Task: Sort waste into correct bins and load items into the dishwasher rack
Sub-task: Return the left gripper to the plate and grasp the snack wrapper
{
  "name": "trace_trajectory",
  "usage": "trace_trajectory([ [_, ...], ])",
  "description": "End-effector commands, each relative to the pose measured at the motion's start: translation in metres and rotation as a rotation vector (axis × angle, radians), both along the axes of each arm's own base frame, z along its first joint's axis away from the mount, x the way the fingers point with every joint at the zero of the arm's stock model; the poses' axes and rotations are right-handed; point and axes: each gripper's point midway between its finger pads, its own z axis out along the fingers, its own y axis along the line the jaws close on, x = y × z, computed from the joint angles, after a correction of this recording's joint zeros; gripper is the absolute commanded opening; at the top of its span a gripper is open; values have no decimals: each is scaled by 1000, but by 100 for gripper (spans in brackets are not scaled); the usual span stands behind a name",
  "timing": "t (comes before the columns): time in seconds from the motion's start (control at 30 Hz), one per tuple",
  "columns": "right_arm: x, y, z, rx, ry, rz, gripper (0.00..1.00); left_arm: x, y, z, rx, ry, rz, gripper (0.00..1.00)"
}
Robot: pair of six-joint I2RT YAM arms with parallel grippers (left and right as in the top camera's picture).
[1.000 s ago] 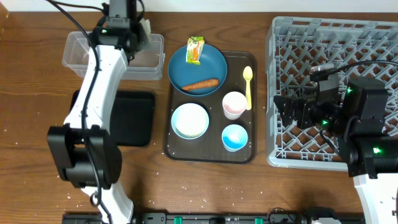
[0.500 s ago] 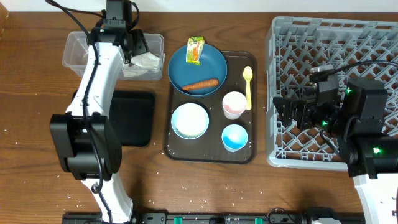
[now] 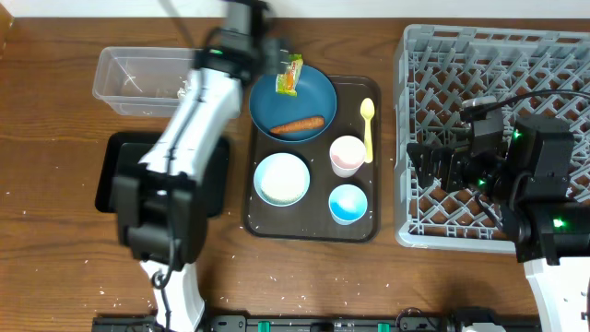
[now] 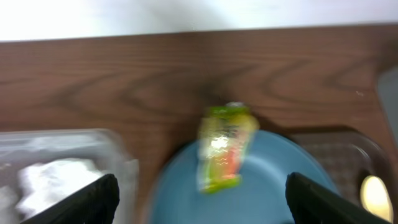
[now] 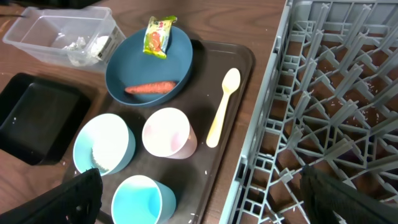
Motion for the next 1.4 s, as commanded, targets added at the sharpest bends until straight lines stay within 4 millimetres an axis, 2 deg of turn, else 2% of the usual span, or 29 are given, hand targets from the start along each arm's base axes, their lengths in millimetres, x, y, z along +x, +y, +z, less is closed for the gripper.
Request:
trace_trajectory([
  [0.0,0,2,6,-1,-9,3,99,9,-6,-38,121,13,15,88],
  [0.2,-2,2,2,-2,12,4,99,20,-13,-71,137,18,25,88],
  [0.37,0,2,-2,-4,26,3,99,25,-18,-86,127,16,16,90],
  [0.73,7,2,-17,-6,76,4,99,22,-20,-128,150,78,7,90],
  [0.9,7,2,-17,-6,77,4,99,20,-22,-134,155,89,1,88],
  [0.97,7,2,-17,-6,78,4,99,20,-22,-134,155,90,1,78],
  [1.23,7,2,-17,-6,78,4,99,14,-27,-139,160,107,-12,52],
  [1.37,7,2,-17,-6,78,3,99,13,-29,-140,160,107,-15,28],
])
